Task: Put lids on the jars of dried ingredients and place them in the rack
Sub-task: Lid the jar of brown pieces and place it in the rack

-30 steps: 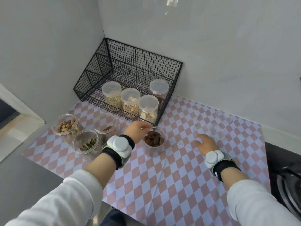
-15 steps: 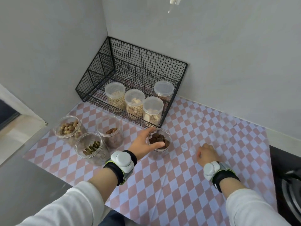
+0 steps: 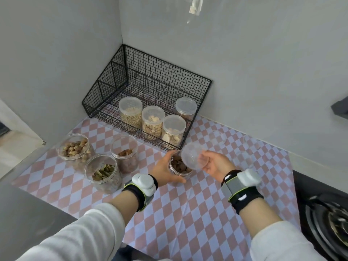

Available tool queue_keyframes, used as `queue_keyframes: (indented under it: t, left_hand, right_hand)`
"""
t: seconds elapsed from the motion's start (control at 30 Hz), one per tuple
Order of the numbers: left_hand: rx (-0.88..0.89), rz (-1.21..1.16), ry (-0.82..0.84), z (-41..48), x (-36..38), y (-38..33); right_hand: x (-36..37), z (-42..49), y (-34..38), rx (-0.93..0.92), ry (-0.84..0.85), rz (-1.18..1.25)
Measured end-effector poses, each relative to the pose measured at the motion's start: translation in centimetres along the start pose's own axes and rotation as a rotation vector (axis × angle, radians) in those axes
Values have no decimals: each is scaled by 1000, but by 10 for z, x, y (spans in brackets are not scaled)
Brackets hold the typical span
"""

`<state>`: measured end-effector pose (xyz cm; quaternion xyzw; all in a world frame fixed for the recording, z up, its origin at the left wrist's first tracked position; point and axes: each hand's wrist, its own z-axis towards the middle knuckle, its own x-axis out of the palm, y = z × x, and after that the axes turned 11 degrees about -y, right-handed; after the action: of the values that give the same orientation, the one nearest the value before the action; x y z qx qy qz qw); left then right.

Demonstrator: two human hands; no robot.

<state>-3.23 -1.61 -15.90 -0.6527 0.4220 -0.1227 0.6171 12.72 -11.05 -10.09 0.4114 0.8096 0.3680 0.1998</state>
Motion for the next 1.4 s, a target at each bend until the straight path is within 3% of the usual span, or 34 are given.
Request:
queue_keyframes:
  t: [0.2, 0.3, 0.53, 0.77, 0.97, 1.07, 1.27, 1.33, 1.4]
  left_hand:
    - [25, -44, -19, -1, 0, -1]
    - [29, -79, -24, -2, 1, 3]
    - [44, -85, -6, -2, -1, 1]
    - [44, -79, -3, -2, -1, 4]
    - [67, -82, -29, -2, 0, 5]
    - [90, -89, -39, -4, 0, 1]
    - [98, -50, -61, -2, 0, 5]
    - [87, -48, -59, -2, 1, 5]
    - [73, -47, -54, -2, 2, 6]
  right_hand:
    - [26, -7, -16, -220, -138, -440]
    - [31, -11, -22, -280, -138, -495]
    - [41, -9, -26, -590, 29, -783]
    - [36, -5, -31, -632, 72, -945]
    - [39, -12, -35, -678, 5, -987]
    - [39, -18, -35, -647, -36, -1001]
    - [33, -41, -29, -478, -175, -1253]
    - [28, -44, -21, -526, -240, -1337]
    - [28, -41, -15, -584, -214, -1240]
